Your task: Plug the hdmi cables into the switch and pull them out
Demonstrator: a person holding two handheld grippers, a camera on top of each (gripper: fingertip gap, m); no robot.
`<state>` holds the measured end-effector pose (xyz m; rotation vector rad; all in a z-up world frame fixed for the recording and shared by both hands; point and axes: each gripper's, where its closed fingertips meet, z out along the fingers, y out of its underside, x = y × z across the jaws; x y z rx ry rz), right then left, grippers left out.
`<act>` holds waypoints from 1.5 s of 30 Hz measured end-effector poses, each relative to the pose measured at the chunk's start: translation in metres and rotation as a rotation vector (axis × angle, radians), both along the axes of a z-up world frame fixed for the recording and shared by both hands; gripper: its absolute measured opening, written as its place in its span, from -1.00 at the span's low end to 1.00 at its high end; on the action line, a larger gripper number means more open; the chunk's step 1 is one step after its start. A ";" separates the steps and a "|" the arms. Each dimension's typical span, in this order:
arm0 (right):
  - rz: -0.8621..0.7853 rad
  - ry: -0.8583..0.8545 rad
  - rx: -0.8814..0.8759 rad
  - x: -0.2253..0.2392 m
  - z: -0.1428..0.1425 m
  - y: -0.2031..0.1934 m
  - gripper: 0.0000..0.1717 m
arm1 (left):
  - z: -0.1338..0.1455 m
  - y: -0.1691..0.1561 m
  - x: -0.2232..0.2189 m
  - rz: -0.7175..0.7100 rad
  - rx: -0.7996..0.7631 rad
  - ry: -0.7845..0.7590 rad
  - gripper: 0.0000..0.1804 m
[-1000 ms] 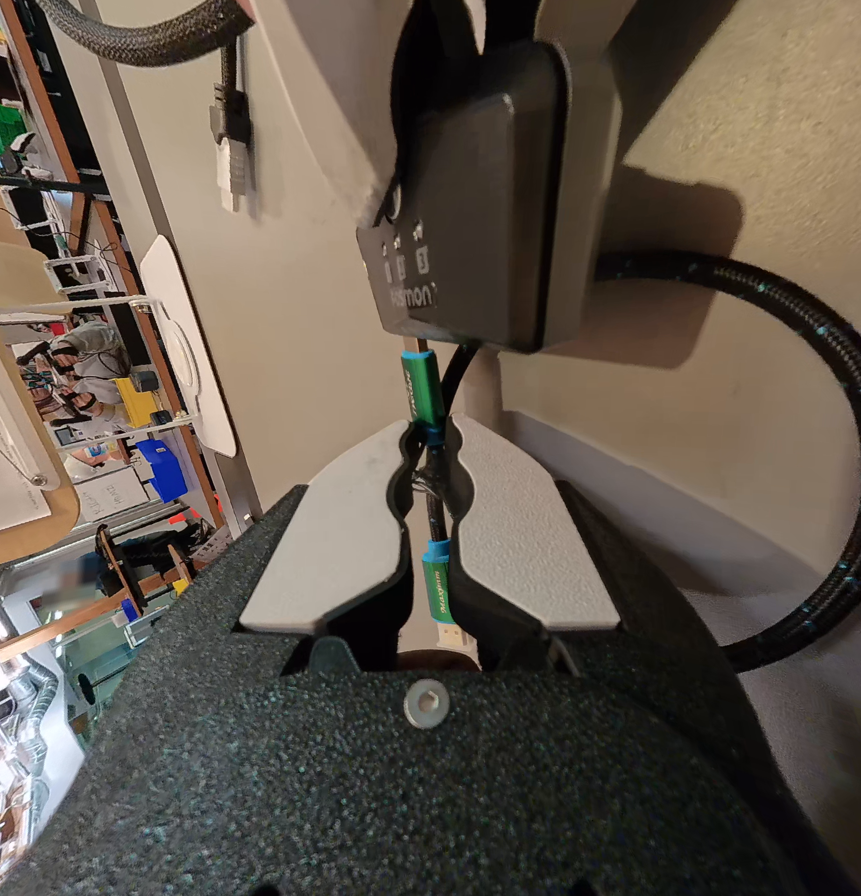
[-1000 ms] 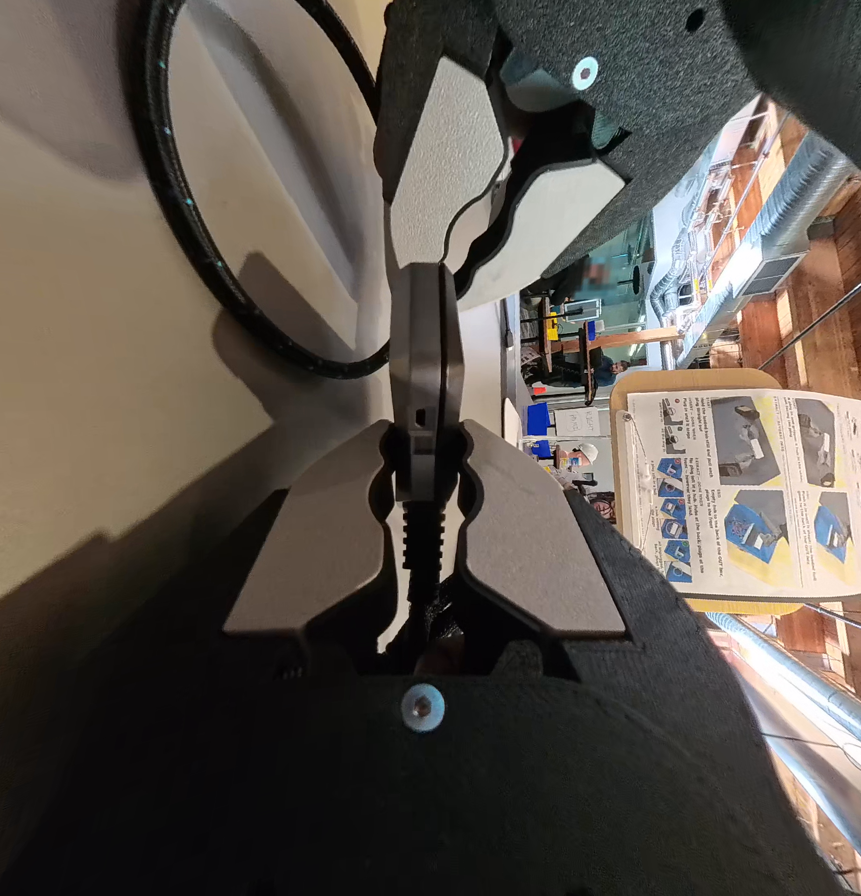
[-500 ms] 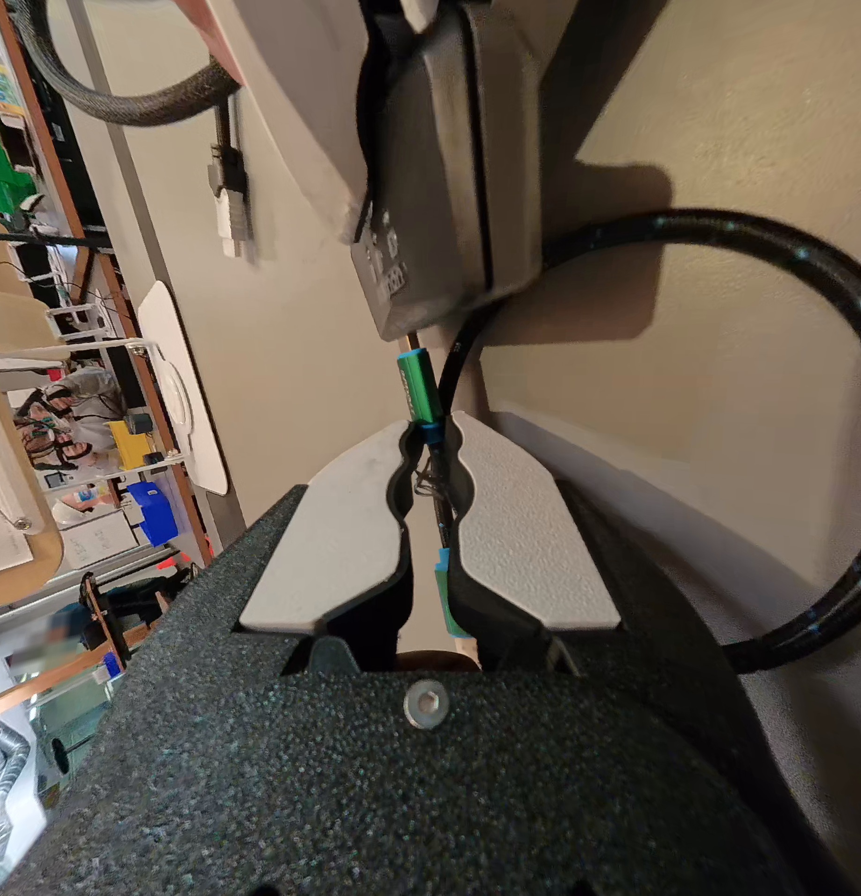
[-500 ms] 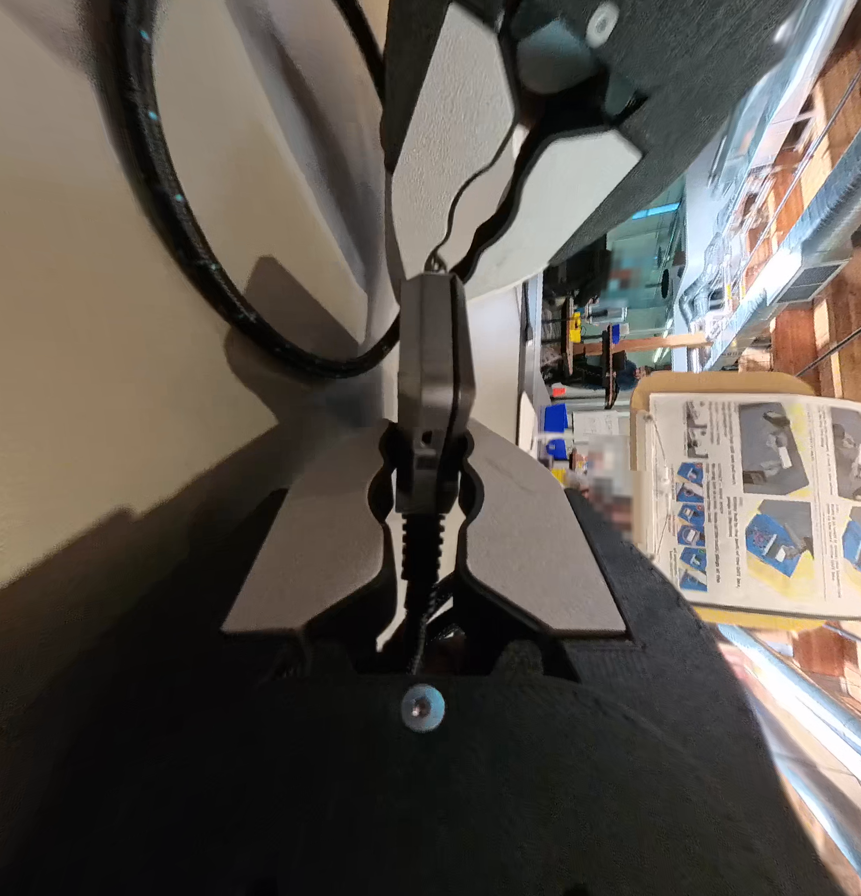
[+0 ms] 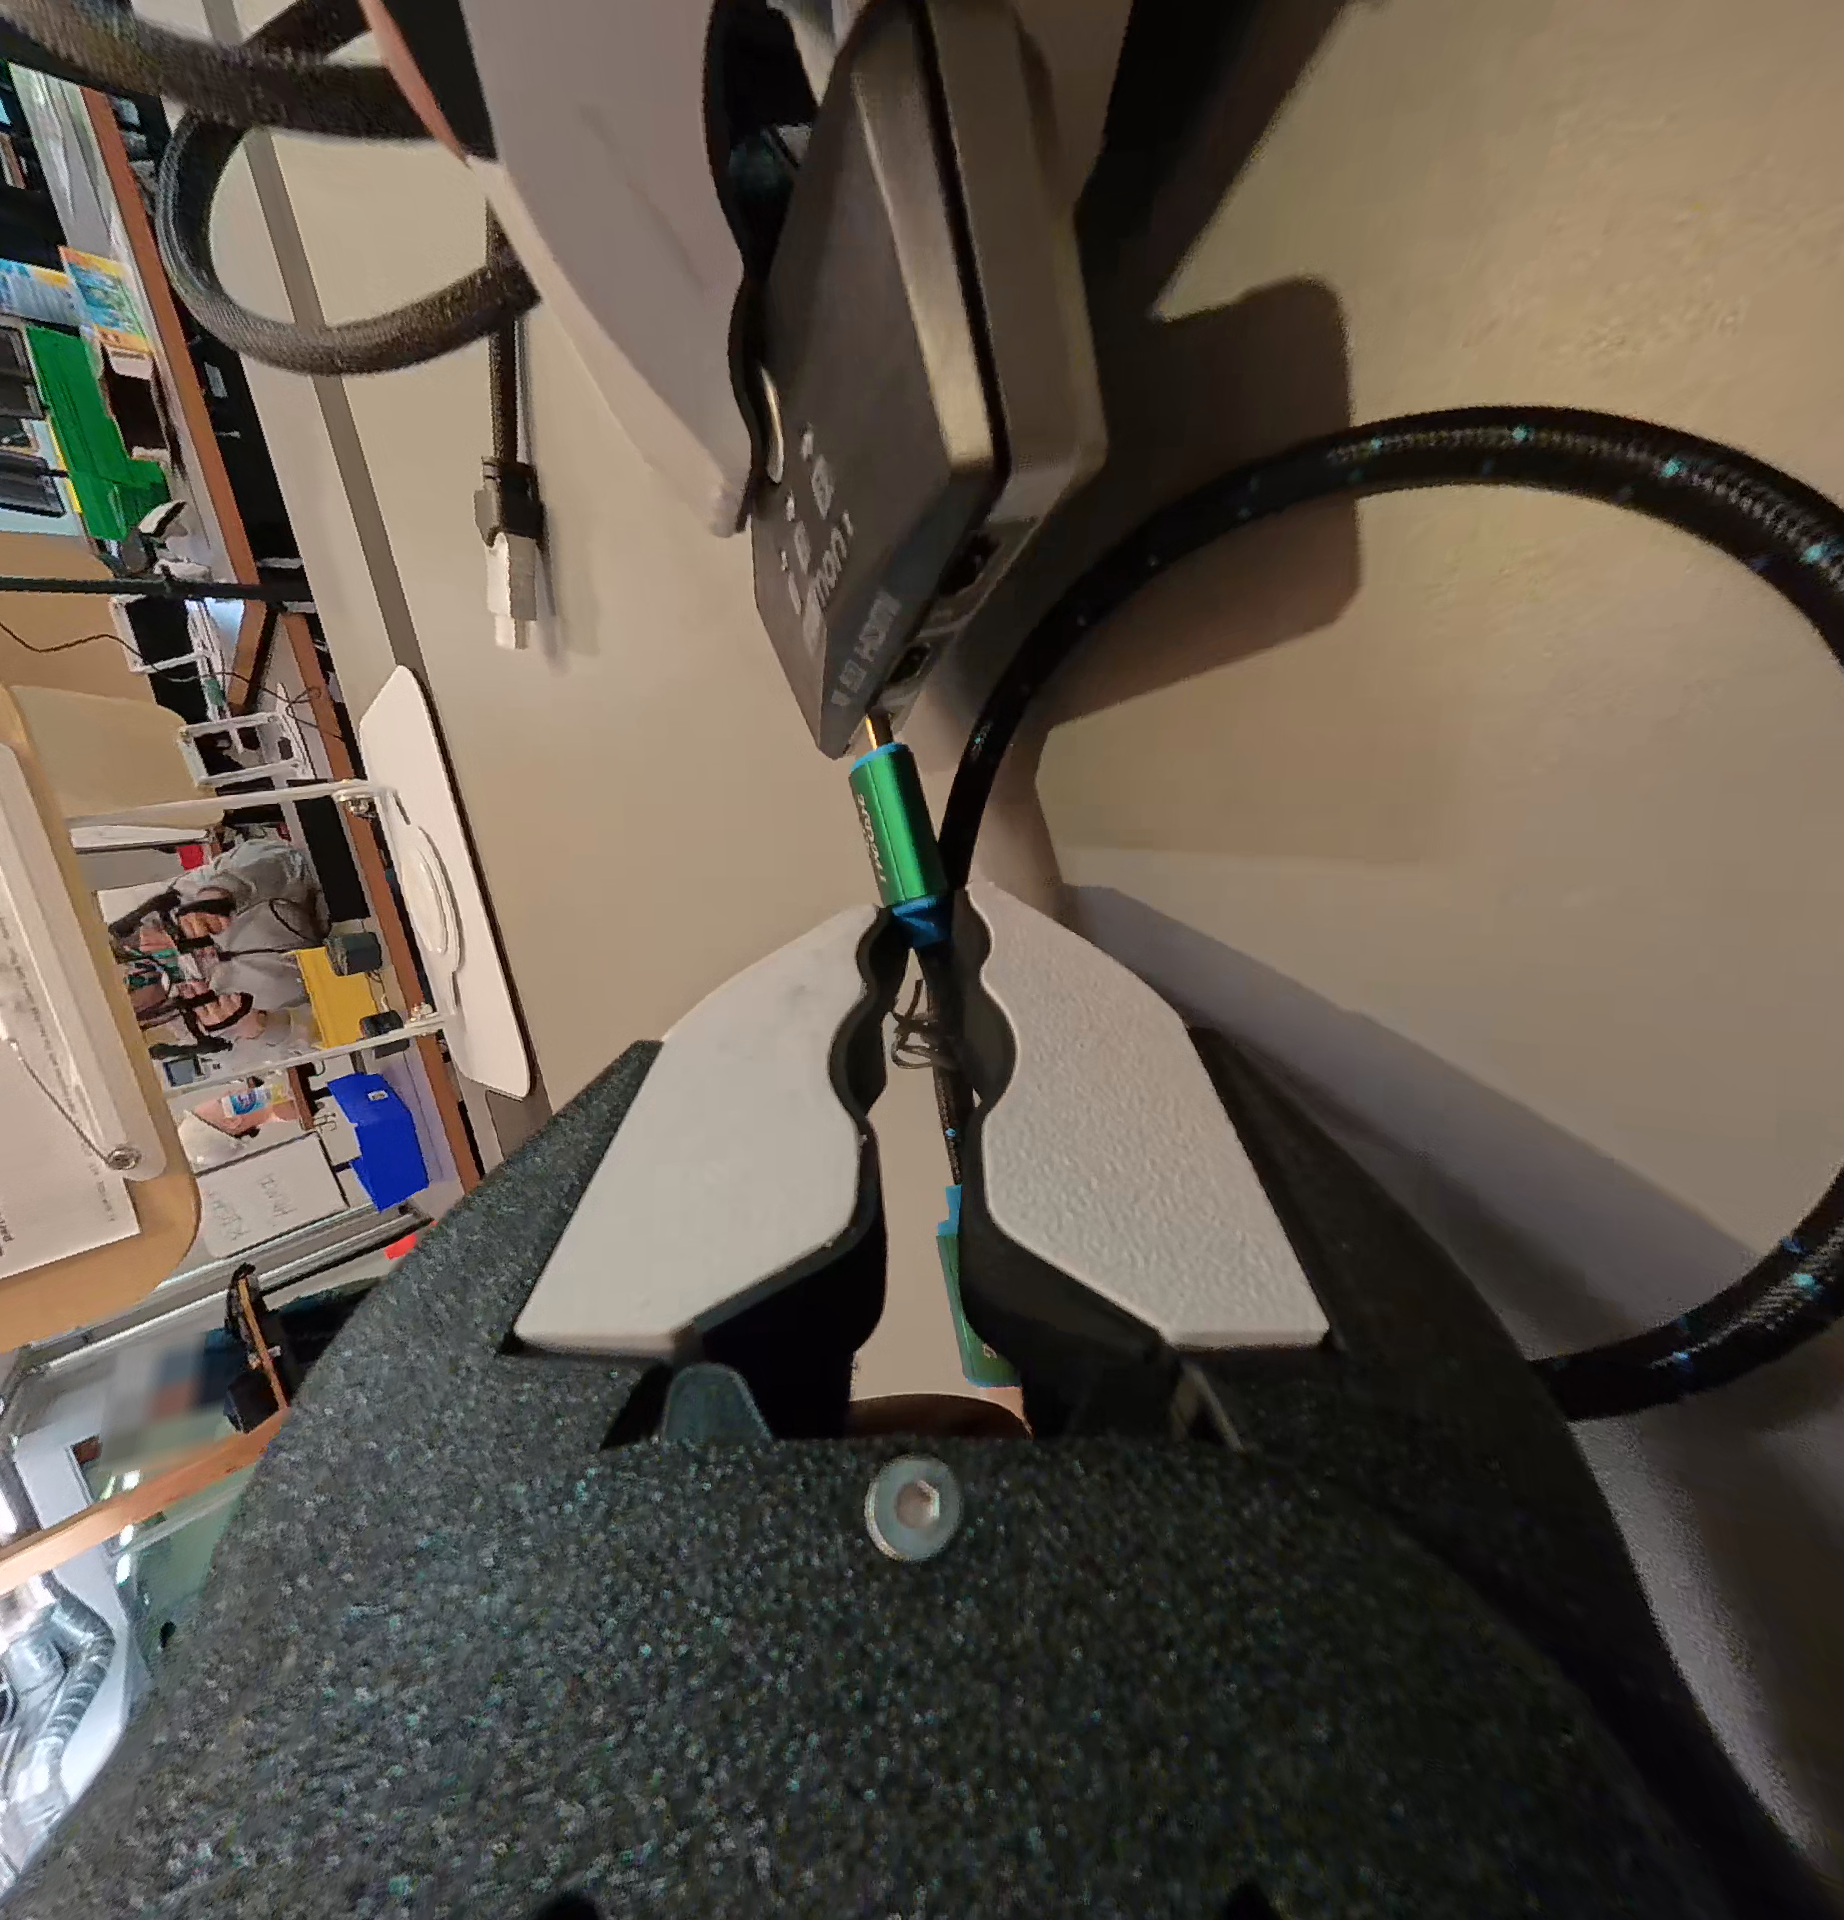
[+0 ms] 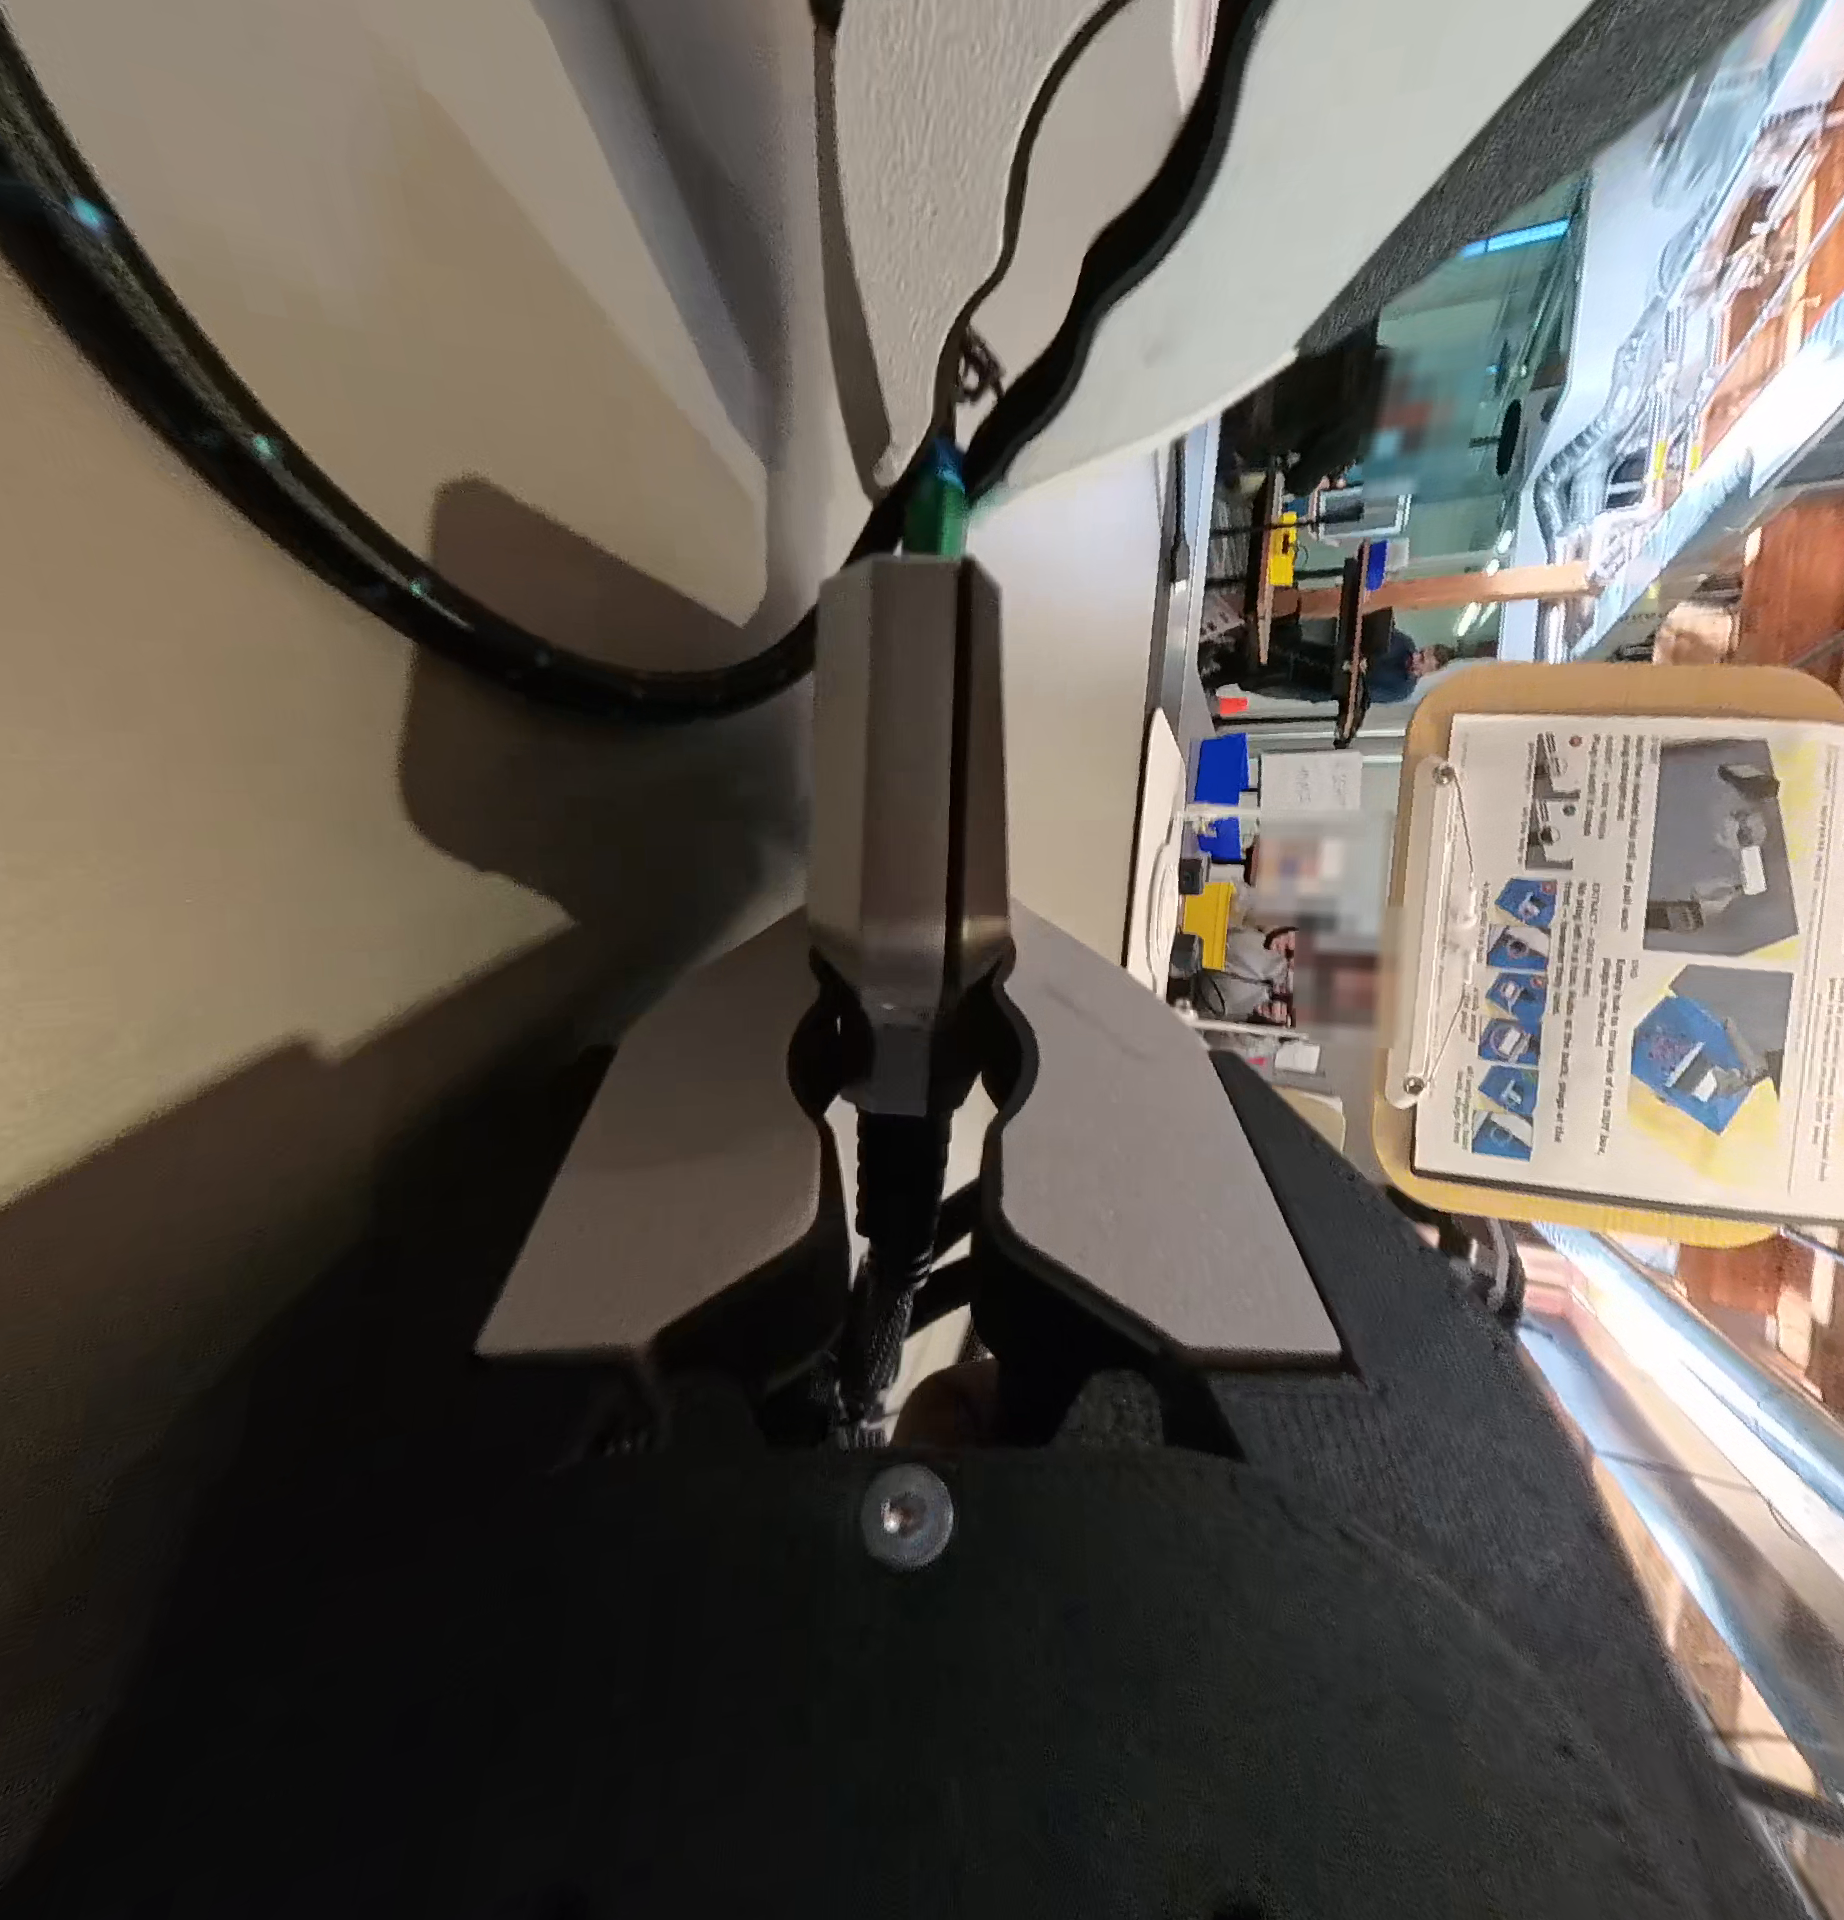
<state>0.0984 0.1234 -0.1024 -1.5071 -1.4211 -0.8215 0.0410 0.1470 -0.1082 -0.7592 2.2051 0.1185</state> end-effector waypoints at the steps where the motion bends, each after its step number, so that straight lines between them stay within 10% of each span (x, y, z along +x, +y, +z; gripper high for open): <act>1: 0.022 0.006 -0.002 -0.004 0.000 -0.001 -0.74 | -0.001 -0.001 0.000 -0.003 0.006 0.005 -0.90; 27: 0.122 0.038 0.091 -0.015 0.021 -0.006 -0.75 | -0.002 0.015 0.010 0.055 -0.031 -0.099 -0.56; 45: 0.228 0.108 0.119 -0.031 0.028 -0.015 -0.75 | 0.006 0.008 0.012 -0.014 0.086 -0.116 -0.83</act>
